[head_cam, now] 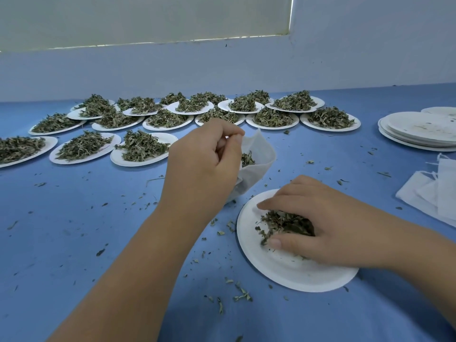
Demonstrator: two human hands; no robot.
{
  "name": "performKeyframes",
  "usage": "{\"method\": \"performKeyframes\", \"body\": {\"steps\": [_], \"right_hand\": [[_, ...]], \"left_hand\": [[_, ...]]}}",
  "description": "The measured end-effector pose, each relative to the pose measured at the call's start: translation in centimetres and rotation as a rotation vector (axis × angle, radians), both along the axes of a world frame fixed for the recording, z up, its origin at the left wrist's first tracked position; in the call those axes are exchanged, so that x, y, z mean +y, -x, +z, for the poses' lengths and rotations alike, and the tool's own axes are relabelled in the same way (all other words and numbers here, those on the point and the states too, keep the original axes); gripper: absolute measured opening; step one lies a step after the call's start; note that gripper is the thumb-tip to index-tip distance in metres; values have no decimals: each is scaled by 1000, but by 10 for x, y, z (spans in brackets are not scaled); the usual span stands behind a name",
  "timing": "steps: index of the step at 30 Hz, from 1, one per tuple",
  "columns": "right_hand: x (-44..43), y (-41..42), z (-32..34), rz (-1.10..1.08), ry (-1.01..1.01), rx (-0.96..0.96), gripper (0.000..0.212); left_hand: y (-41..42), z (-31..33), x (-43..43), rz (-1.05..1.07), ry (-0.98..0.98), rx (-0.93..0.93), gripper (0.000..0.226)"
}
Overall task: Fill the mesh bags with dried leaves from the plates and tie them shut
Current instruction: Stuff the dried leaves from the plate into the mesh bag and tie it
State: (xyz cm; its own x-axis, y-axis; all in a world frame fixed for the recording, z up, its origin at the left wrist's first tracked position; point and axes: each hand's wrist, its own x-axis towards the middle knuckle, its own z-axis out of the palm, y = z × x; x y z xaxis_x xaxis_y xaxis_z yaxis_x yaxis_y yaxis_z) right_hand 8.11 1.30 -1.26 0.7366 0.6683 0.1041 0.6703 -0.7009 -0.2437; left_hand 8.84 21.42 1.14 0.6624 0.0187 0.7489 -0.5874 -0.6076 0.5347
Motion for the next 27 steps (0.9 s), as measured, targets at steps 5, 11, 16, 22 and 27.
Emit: {"method": "performKeyframes", "body": {"steps": [5,11,16,22,27], "right_hand": [[4,1,1,-14,-43,-26,63],[13,3,-3,74,16,-68,37],[3,6,4,51,-115,-71,18],[-2,14,14,-192,-25,-90,59],[19,24,7,-247,142,-102,71]], "left_hand": [[0,0,-2,-6,-3,1,11],[2,-1,-5,-15,1,-7,11],[2,-4,-5,-30,10,12,11],[3,-1,-4,28,-52,-60,11],[3,-1,-5,47,-45,-86,13]]}}
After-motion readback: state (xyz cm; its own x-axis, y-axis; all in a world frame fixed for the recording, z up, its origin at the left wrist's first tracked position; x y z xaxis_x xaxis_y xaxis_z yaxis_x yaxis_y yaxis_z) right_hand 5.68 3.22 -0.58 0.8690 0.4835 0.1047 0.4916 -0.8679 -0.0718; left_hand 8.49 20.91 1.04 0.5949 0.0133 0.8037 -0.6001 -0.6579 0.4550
